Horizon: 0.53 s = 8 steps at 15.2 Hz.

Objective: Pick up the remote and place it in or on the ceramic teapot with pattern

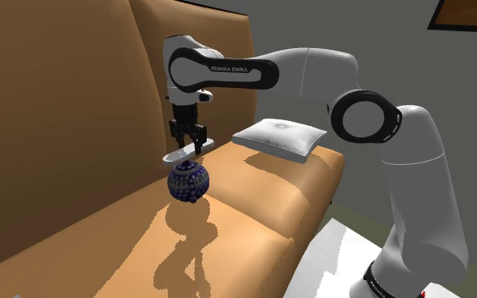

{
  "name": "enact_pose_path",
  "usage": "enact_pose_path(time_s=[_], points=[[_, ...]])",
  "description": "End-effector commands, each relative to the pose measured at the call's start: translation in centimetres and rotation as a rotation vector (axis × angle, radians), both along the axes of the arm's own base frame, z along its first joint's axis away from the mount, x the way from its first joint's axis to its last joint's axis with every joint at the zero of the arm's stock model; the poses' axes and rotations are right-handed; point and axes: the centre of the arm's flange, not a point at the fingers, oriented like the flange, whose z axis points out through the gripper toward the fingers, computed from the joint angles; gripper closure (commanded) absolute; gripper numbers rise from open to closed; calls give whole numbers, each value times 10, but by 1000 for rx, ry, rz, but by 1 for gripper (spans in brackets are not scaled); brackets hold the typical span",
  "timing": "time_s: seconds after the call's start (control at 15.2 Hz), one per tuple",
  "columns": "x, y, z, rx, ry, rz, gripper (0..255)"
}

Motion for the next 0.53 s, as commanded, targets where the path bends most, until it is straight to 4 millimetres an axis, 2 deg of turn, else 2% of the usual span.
enact_pose_path(time_s=[0.0,0.2,0.26,0.46], points=[[0,0,0,0,-1,0,255],[0,0,0,0,-1,0,255],[0,0,0,0,-1,0,0],[0,0,0,0,-1,0,0]])
